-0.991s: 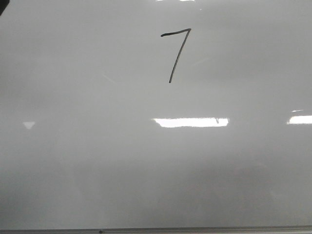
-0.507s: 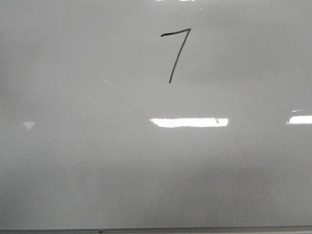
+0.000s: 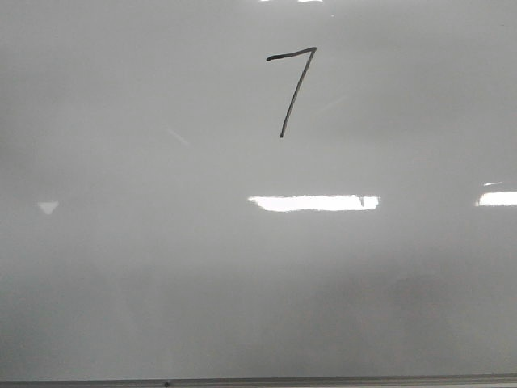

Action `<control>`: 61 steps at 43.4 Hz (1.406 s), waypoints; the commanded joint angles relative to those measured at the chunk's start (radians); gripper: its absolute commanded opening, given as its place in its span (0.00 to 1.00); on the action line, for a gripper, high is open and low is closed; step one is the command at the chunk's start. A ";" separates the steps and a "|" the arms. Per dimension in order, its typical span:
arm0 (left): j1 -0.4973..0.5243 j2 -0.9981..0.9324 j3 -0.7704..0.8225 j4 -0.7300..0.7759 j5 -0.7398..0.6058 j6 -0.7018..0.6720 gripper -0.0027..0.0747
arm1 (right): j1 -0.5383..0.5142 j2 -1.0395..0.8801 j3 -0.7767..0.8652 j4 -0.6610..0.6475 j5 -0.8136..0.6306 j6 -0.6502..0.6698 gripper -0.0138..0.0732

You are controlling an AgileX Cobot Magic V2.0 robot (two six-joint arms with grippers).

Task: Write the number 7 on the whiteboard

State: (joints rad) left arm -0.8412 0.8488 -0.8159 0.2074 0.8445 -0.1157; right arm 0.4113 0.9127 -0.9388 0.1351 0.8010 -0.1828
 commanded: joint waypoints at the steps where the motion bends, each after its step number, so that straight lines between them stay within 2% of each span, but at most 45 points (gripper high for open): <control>1: -0.008 -0.006 -0.030 0.012 -0.053 0.001 0.31 | -0.001 -0.015 -0.030 -0.008 -0.040 -0.016 0.47; 6: -0.008 -0.006 -0.030 0.012 -0.055 0.001 0.13 | -0.001 -0.015 -0.030 -0.008 -0.039 -0.016 0.19; 9: -0.008 -0.006 -0.030 0.012 -0.057 0.001 0.05 | -0.001 -0.015 -0.030 -0.008 -0.039 -0.016 0.06; 11: -0.008 -0.006 -0.030 0.012 -0.057 0.001 0.01 | -0.001 -0.015 -0.030 -0.008 -0.040 -0.016 0.02; 36: 0.004 -0.011 -0.030 0.023 -0.063 0.001 0.01 | -0.001 -0.015 -0.030 -0.008 -0.040 -0.016 0.02; 39: 0.065 -0.035 -0.028 0.023 -0.076 0.001 0.01 | -0.001 -0.015 -0.030 -0.008 -0.040 -0.016 0.02; 44: 0.256 -0.118 0.005 -0.104 -0.148 0.007 0.01 | -0.001 -0.015 -0.030 -0.008 -0.040 -0.016 0.02; 48: 0.389 -0.218 0.075 -0.181 -0.250 0.127 0.01 | -0.001 -0.015 -0.030 -0.008 -0.040 -0.016 0.02; 54: 0.551 -0.411 0.210 -0.169 -0.438 0.158 0.01 | -0.001 -0.015 -0.030 -0.008 -0.040 -0.016 0.02; 61: 0.721 -0.617 0.377 -0.169 -0.527 0.158 0.01 | -0.001 -0.015 -0.030 -0.008 -0.040 -0.016 0.02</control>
State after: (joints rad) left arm -0.1880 0.3121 -0.4829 0.0486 0.4405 0.0403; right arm 0.4113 0.9127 -0.9388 0.1334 0.8175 -0.1891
